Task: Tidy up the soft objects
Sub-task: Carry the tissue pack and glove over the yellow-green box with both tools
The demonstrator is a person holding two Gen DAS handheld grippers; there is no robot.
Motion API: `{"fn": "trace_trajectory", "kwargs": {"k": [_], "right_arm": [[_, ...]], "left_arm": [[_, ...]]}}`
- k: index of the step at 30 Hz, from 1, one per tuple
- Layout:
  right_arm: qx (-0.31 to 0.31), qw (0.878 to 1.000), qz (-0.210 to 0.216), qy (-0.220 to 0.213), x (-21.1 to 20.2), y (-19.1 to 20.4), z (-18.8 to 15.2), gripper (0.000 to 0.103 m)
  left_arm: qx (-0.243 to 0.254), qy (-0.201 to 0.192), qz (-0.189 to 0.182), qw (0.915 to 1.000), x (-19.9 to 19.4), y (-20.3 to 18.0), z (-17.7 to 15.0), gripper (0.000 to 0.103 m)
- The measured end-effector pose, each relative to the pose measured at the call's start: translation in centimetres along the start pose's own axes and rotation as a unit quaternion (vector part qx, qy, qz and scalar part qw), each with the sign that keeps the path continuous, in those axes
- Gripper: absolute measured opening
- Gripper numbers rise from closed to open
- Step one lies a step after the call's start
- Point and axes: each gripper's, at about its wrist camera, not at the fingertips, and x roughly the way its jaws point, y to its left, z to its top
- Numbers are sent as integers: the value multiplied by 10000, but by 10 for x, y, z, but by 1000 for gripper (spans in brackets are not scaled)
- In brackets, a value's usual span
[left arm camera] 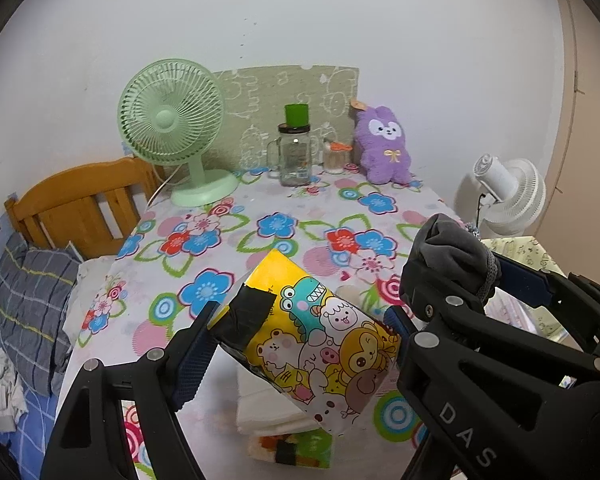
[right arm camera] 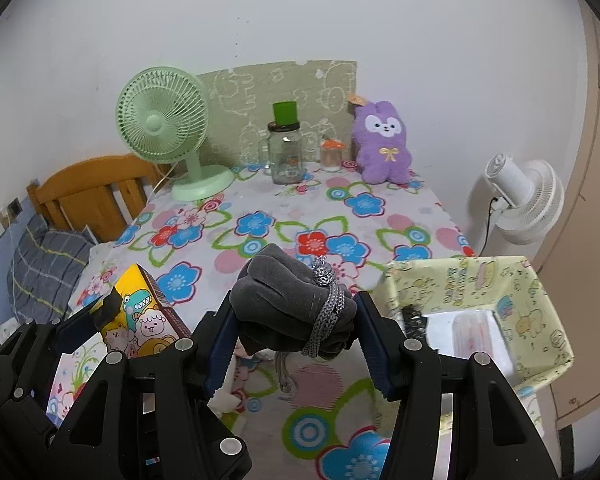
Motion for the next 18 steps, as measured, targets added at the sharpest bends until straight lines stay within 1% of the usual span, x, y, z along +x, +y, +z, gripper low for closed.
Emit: {"fn": "trace_trajectory", "kwargs": {"k": [8,18], "right_arm": [[73,9999,-58,-82,-8,-23,5,59],[164,9996,-194,-137,-9,-55,10,59]], "left_arm": [[84,-80,-100,9999,-3,-22,7,83],[192,-115,-245,9994,4,-52,16,83]]}}
